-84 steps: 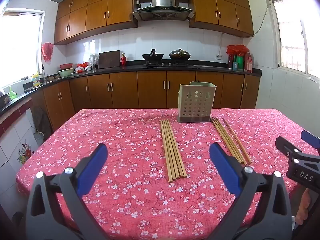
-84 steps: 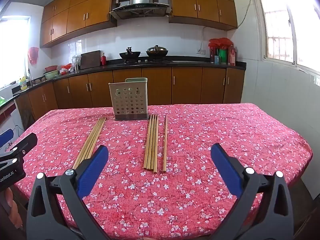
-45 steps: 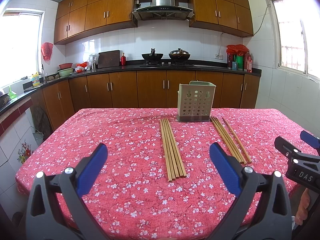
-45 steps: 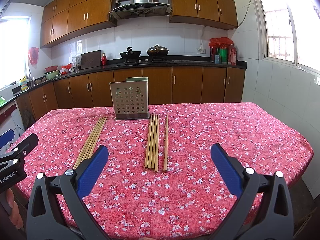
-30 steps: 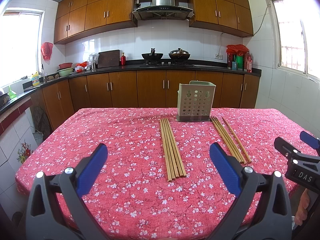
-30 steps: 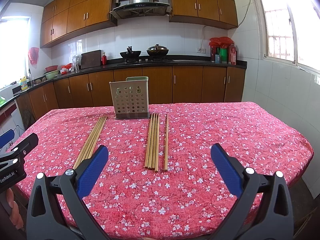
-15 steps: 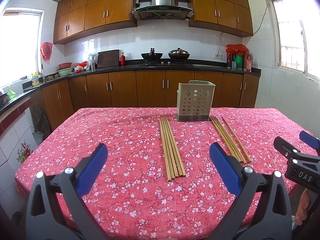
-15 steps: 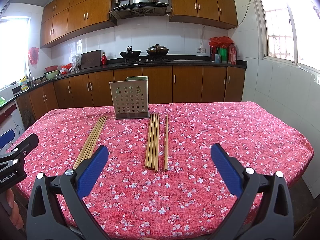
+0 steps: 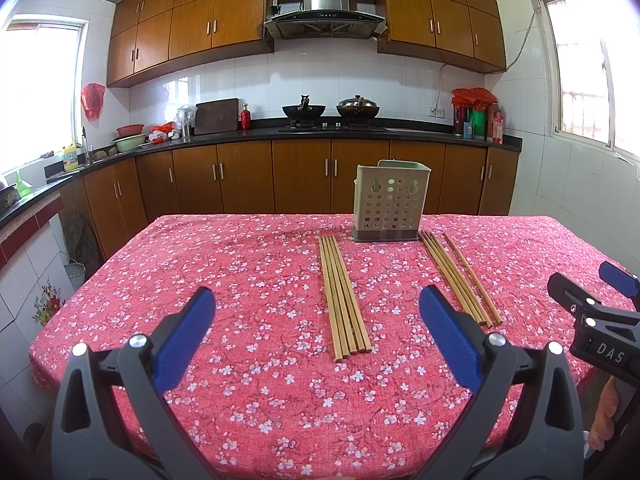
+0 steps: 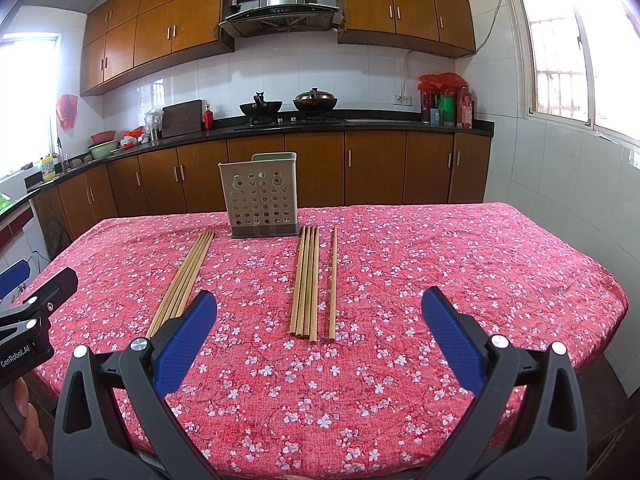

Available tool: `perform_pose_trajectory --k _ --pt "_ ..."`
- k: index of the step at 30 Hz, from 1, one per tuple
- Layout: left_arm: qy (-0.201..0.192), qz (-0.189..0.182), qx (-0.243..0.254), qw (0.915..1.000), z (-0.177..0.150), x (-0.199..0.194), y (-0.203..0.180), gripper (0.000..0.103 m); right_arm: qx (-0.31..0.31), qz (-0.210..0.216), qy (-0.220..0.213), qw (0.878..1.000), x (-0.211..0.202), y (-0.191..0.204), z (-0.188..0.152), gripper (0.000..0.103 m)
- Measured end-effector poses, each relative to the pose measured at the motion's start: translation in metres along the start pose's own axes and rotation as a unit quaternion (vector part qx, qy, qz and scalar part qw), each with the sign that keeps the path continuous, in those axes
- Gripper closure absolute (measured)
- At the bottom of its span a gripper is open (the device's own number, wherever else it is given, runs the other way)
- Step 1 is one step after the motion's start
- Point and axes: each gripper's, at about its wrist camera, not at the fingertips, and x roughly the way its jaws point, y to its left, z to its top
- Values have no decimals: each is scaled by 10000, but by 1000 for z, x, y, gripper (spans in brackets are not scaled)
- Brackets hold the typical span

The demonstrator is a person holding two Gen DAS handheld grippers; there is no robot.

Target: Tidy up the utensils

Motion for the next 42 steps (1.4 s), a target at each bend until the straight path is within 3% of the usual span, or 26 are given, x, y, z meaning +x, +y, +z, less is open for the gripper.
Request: perform_pose_trajectory --k 19,23,27,28,32,35,39,42 --pt "68 70 -23 9999 -5 8 -3 4 9 7 36 10000 0 -2 -2 2" --pt "359 155 -103 9992 -4 22 5 4 66 41 250 9997 18 -8 2 2" --pt "1040 275 -214 9940 -1 58 18 4 102 -163 781 9968 57 -20 6 2" --pt "1272 343 -245 9910 1 72 24 4 107 -170 871 9960 64 -22 8 5" --pt "1801 178 -447 9825 8 112 42 4 167 -111 1492 9886 114 -31 13 35" --pt "2190 51 -568 9741 10 142 49 17 350 23 1887 9814 147 -37 11 56" --pt "2625 -196 -684 9623 5 175 50 39 437 100 2214 9741 178 -36 8 66" --pt "2787 -355 -668 9574 3 189 43 48 285 51 2409 9701 194 -33 5 72"
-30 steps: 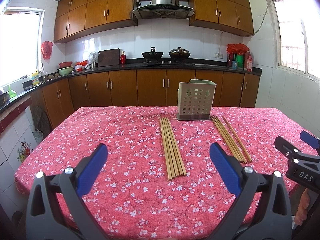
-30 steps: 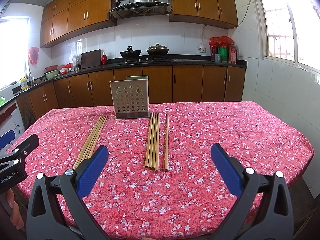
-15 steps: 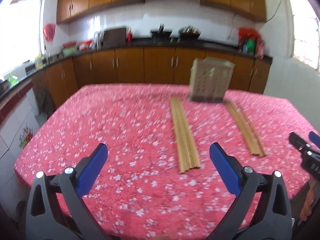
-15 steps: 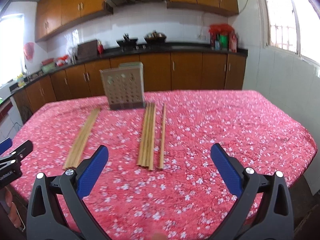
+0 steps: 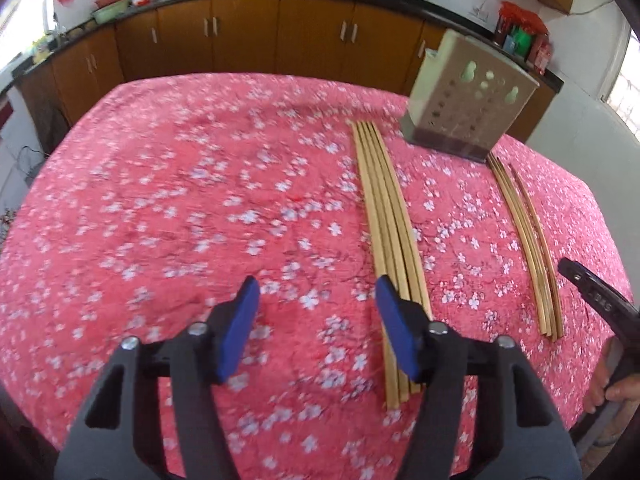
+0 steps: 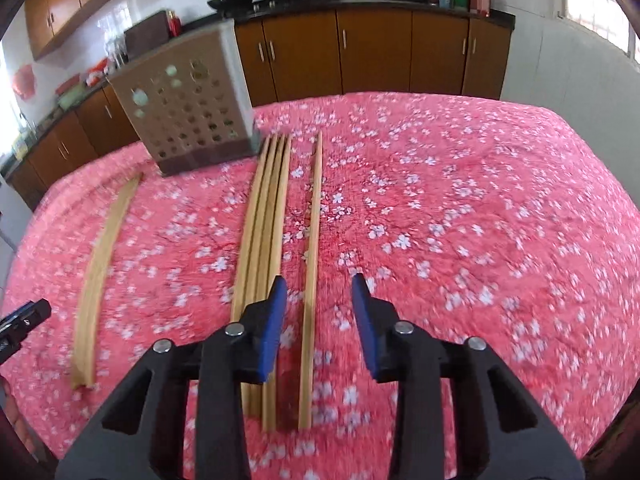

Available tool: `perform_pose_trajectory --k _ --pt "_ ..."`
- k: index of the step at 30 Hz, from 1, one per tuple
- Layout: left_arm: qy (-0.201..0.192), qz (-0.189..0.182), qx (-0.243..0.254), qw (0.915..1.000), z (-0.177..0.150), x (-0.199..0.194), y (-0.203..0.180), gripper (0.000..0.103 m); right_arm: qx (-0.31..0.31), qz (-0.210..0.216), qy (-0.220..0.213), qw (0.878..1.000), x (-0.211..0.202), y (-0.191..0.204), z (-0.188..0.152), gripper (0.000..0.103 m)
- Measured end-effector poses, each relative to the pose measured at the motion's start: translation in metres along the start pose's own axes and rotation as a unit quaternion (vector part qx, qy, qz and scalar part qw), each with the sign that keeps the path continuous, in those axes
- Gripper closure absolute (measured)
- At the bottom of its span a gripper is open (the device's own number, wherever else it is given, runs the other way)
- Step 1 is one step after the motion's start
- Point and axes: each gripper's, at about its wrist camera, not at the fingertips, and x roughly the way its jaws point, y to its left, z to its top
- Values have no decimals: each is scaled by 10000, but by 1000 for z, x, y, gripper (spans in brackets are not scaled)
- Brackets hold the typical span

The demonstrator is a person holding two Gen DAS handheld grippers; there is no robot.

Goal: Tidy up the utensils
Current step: 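Lower the right tool to a single chopstick while the left tool approaches the chopstick bundle, then close the right tool on one chopstick while the left tool grasps one chopstick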

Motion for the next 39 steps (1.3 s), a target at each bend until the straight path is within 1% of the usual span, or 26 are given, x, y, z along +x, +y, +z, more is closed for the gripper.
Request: perform_pose_trajectory --k 1,2,3,4,5,8,10,11,17,20,22,24,27,28,29,32,34,36,39 --pt "41 -39 34 10000 0 3 -2 50 -29 -12 124 9999 8 0 0 80" --pt "100 -96 79 9999 0 6 -5 55 -15 -26 186 9998 13 0 -1 87" --pt "152 -144 116 9997 0 9 -8 61 8 -48 76 10000 11 -2 -2 90" --pt "192 -170 140 9996 1 12 -10 64 37 -51 59 10000 11 -4 -4 93" --pt "239 -194 176 9994 1 16 -13 68 64 -33 62 10000 13 -5 -4 94" --pt "323 -133 245 9991 1 25 -17 75 82 16 39 10000 13 -8 -6 94" --pt "316 -145 240 9991 2 27 -16 76 17 -15 21 10000 13 -6 -7 94" --pt "318 -209 232 9990 3 27 -16 78 -9 -30 13 10000 13 -5 -7 94" --pt "204 -428 132 9988 4 20 -14 79 -35 -41 -14 10000 11 -6 -8 94" --pt "274 -324 296 9987 4 24 -21 80 -39 -40 -12 10000 12 -5 -7 94" --pt "299 -357 304 9985 4 26 -22 81 -41 -28 -9 10000 13 -6 -7 94" --pt "296 -300 318 9986 6 26 -24 84 -52 -28 -5 10000 12 -6 -7 94" --pt "314 -238 270 9989 8 28 -23 84 -93 -54 -14 9999 12 -5 -7 94" --pt "344 -217 232 9989 9 31 -22 86 -107 -60 -23 9999 12 -4 -7 94" --pt "360 -73 201 9991 10 33 -20 94 -116 -61 -28 9999 12 -4 -8 94" --pt "348 -97 190 9992 14 35 -17 94 -130 -61 -35 9999 12 -4 -8 94" --pt "335 -30 248 9991 17 38 -16 94 -216 -82 -46 9997 13 -2 -6 94" --pt "285 45 300 9991 27 44 -14 94 -253 -70 -47 9996 16 -3 -1 94" --pt "177 73 249 9995 44 55 -6 94 -118 -100 -90 9998 23 -12 9 95"
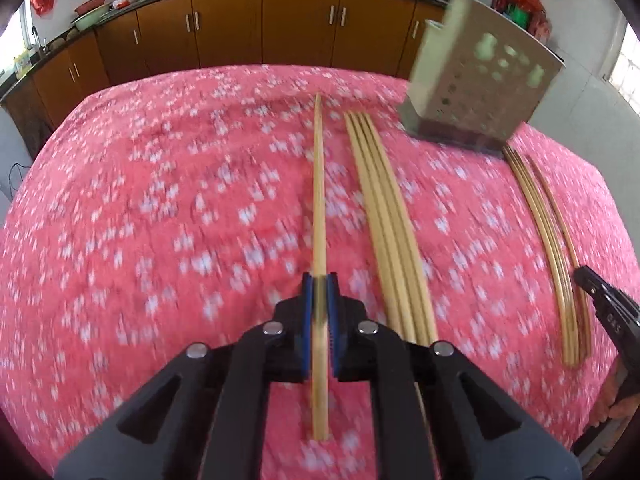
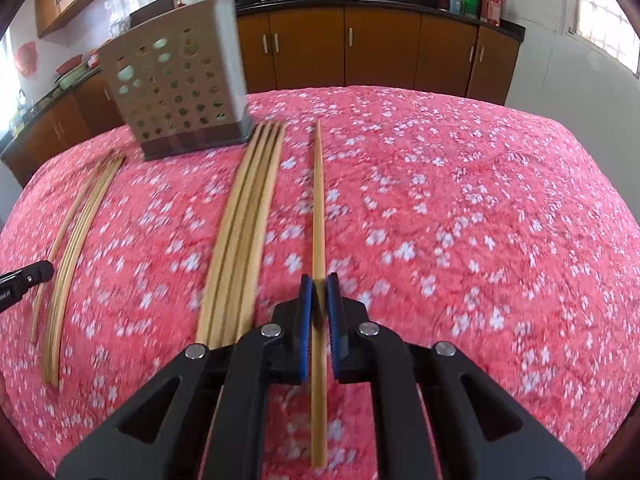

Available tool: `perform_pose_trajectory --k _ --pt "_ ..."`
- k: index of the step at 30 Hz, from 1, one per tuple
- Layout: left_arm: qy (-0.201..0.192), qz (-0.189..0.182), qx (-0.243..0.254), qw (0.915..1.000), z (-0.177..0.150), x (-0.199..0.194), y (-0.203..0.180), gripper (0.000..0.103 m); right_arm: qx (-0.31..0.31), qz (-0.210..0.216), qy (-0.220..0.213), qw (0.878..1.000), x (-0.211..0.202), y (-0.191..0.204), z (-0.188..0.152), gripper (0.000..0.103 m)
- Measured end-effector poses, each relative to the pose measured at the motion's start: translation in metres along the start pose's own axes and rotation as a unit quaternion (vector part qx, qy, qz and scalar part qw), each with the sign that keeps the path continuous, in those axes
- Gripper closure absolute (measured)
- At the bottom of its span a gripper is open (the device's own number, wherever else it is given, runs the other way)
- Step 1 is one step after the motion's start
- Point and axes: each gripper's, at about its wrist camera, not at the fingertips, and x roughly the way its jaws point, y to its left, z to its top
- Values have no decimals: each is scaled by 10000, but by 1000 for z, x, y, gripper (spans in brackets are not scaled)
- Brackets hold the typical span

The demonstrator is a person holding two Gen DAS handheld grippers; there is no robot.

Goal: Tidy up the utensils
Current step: 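Close the right tool on one chopstick while the left tool grasps one chopstick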

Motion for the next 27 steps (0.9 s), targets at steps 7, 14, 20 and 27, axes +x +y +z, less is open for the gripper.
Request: perform_pose_trajectory --k 7,14,20,27 --pt "-426 -70 284 9987 2 4 10 92 270 81 -105 9995 6 -19 11 95" --pt "-523 -110 329 9980 -13 -5 13 92 219 52 -123 9997 -2 -15 0 95" --pt "-534 -161 215 9982 -21 -9 18 92 220 43 -124 9997 -1 -14 -4 94" --pt "-531 28 340 9980 -23 -11 12 92 252 76 -131 9996 -2 -16 -6 94"
